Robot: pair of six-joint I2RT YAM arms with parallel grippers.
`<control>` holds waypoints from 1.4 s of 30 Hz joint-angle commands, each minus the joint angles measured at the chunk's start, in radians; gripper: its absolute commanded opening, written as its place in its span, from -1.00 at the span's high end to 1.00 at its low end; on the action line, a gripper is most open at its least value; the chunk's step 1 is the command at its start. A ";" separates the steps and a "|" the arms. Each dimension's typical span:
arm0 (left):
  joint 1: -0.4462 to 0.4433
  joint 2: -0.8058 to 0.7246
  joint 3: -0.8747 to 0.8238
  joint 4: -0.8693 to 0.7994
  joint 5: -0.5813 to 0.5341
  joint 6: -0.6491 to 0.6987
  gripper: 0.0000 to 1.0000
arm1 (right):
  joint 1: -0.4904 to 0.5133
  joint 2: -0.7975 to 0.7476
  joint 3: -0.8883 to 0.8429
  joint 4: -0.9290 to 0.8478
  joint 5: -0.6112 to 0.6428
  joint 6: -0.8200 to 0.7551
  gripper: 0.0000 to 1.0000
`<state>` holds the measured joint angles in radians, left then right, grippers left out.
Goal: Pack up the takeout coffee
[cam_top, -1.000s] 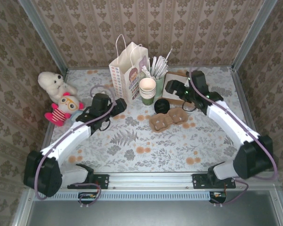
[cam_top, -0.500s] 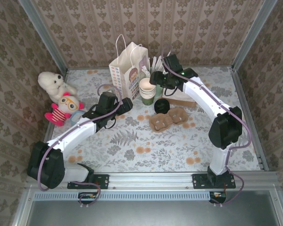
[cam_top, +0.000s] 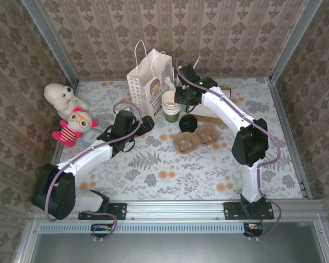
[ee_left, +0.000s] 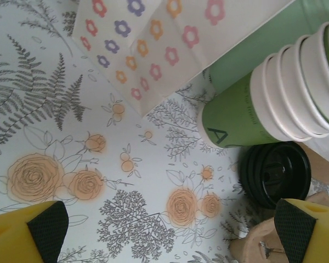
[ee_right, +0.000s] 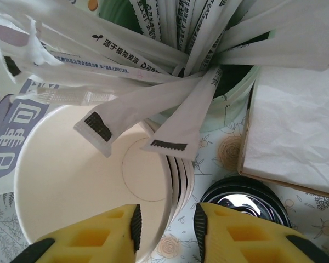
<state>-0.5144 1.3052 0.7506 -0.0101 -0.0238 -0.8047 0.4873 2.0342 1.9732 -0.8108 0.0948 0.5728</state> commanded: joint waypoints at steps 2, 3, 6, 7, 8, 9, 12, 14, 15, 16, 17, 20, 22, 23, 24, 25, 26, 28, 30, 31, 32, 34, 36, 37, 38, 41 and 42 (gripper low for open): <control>0.021 -0.026 -0.020 0.038 0.016 0.012 -1.00 | 0.005 0.043 0.074 -0.058 0.025 -0.008 0.34; 0.025 -0.029 -0.023 0.038 0.021 0.025 -1.00 | 0.005 0.052 0.085 -0.064 0.024 -0.011 0.37; 0.031 -0.042 -0.030 0.038 0.021 0.055 -1.00 | 0.008 0.067 0.107 -0.071 0.025 -0.014 0.46; 0.031 -0.046 -0.031 0.041 0.021 0.066 -1.00 | 0.008 0.070 0.110 -0.070 0.025 -0.015 0.48; 0.031 -0.050 -0.031 0.039 0.019 0.076 -1.00 | 0.008 0.072 0.113 -0.070 0.026 -0.016 0.49; 0.032 -0.053 -0.034 0.040 0.017 0.082 -1.00 | 0.009 0.074 0.116 -0.071 0.028 -0.018 0.50; 0.034 -0.061 -0.039 0.044 0.003 0.088 -1.00 | 0.008 0.086 0.126 -0.080 0.034 -0.023 0.53; 0.035 -0.064 -0.045 0.051 0.002 0.091 -1.00 | 0.009 0.089 0.129 -0.082 0.036 -0.023 0.56; 0.034 -0.067 -0.045 0.052 0.002 0.093 -1.00 | 0.009 0.088 0.128 -0.081 0.037 -0.023 0.57; 0.035 -0.068 -0.046 0.053 0.003 0.092 -1.00 | 0.010 0.087 0.128 -0.081 0.039 -0.024 0.59; 0.034 -0.069 -0.047 0.052 0.002 0.092 -1.00 | 0.010 0.087 0.128 -0.081 0.039 -0.024 0.63; 0.037 -0.070 -0.052 0.053 0.000 0.089 -1.00 | 0.011 0.087 0.128 -0.082 0.046 -0.027 0.70; 0.039 -0.069 -0.053 0.054 0.000 0.087 -1.00 | 0.011 0.084 0.133 -0.085 0.050 -0.033 0.73; 0.038 -0.069 -0.053 0.053 -0.002 0.085 -1.00 | 0.011 0.083 0.136 -0.088 0.050 -0.038 0.75; 0.039 -0.070 -0.053 0.052 -0.002 0.083 -1.00 | 0.012 0.084 0.141 -0.091 0.046 -0.048 0.76; 0.039 -0.070 -0.052 0.049 -0.003 0.080 -1.00 | 0.011 0.085 0.146 -0.095 0.047 -0.053 0.78; 0.040 -0.072 -0.052 0.047 -0.004 0.078 -1.00 | 0.011 0.086 0.151 -0.101 0.051 -0.058 0.80; 0.045 -0.072 -0.050 0.047 -0.002 0.078 -1.00 | 0.013 0.083 0.157 -0.108 0.063 -0.069 0.86; 0.050 -0.070 -0.047 0.045 0.011 0.076 -1.00 | 0.014 0.079 0.167 -0.110 0.072 -0.082 0.90; 0.051 -0.070 -0.048 0.046 0.016 0.075 -1.00 | 0.013 0.077 0.172 -0.112 0.074 -0.087 0.92; 0.052 -0.068 -0.045 0.047 0.023 0.071 -1.00 | 0.013 0.078 0.182 -0.115 0.077 -0.093 0.94; 0.051 -0.066 -0.046 0.048 0.038 0.063 -1.00 | 0.014 0.075 0.193 -0.118 0.080 -0.101 0.99; 0.052 -0.062 -0.048 0.056 0.052 0.052 -1.00 | 0.013 0.066 0.196 -0.113 0.080 -0.109 1.00; 0.051 -0.060 -0.048 0.059 0.056 0.046 -1.00 | 0.014 0.061 0.196 -0.108 0.078 -0.108 1.00; 0.051 -0.057 -0.048 0.060 0.061 0.044 -1.00 | 0.013 0.053 0.194 -0.102 0.072 -0.109 1.00; 0.083 -0.047 -0.043 0.060 0.082 0.034 -1.00 | 0.018 0.019 0.186 -0.080 0.067 -0.118 1.00; 0.084 -0.045 -0.039 0.058 0.092 0.033 -1.00 | 0.022 0.006 0.184 -0.073 0.070 -0.128 1.00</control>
<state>-0.4458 1.2552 0.7063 0.0311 0.0311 -0.7486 0.4965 2.1044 2.1380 -0.8963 0.1436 0.4770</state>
